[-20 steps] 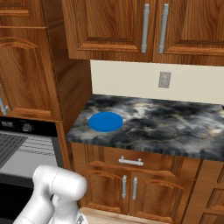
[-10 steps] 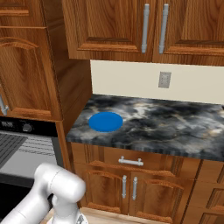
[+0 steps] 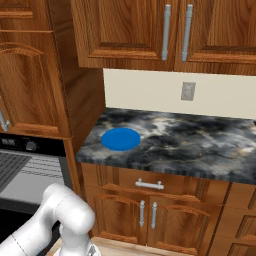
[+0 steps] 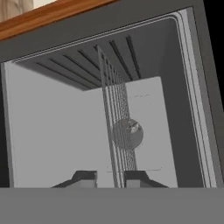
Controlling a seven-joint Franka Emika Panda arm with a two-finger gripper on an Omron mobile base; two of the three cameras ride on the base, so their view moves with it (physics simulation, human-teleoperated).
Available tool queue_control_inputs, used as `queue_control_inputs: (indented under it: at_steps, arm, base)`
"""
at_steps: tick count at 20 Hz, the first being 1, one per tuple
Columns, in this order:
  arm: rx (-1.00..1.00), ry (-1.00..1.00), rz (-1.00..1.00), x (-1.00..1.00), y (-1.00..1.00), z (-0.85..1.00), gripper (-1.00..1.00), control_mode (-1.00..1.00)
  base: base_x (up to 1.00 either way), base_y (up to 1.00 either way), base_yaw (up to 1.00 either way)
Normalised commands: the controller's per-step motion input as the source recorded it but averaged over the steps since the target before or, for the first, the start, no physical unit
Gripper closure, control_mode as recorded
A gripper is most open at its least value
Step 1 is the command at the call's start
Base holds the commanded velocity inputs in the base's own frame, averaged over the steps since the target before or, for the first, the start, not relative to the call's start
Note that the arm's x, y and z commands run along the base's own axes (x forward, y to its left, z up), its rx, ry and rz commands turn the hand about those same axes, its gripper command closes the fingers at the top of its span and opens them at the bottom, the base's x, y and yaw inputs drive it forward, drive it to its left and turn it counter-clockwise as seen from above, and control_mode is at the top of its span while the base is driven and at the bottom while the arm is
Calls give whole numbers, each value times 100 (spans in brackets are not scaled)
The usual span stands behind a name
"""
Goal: Take the fish from the oven and place it on the plate on the counter.
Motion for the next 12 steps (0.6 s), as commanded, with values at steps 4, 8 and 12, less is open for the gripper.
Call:
queue_control_inputs:
  at_steps: [4, 8, 12]
  arm:
    - [0, -7, -13, 33, 38, -39, -100, -100]
    - [-2, -10, -14, 41, 20, -40, -100, -100]
    - [-3, -13, -13, 38, 11, -54, -100, -100]
  base:
    - [0, 0, 0]
    - [0, 0, 0]
    - [0, 0, 0]
